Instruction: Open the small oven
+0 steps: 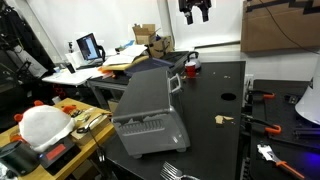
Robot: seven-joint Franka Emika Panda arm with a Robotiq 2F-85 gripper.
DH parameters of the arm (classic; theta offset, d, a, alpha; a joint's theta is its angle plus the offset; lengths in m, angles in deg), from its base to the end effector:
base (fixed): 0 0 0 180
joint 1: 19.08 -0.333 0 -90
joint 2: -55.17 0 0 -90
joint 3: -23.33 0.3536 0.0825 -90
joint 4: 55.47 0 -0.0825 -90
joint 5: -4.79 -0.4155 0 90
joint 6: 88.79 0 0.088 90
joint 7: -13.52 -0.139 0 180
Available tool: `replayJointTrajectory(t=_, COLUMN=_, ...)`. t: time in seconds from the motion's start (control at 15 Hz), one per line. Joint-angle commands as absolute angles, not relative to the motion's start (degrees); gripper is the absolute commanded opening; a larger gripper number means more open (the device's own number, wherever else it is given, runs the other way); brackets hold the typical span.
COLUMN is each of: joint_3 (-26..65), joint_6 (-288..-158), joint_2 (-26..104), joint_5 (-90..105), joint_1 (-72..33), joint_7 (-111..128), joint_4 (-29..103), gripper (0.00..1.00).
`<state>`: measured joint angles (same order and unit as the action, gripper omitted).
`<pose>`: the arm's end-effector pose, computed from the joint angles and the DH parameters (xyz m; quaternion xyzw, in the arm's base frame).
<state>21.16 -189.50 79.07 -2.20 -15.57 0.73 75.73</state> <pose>0.4244 -0.0287 0.4977 -0.9811 0.1724 0.0617 0.0630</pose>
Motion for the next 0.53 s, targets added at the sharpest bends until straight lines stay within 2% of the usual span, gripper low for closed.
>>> replayJointTrajectory(t=0.0, joint_3=22.9, joint_6=-190.0, joint_2=77.8, joint_5=-2.8, joint_1=-15.2, joint_7=-3.5, joint_4=76.1, gripper=1.0)
replayJointTrajectory(t=0.47, joint_3=26.3, joint_6=-194.5, joint_2=74.2, joint_5=-3.5, joint_1=-16.5, joint_7=-9.2, joint_4=76.7, gripper=1.0)
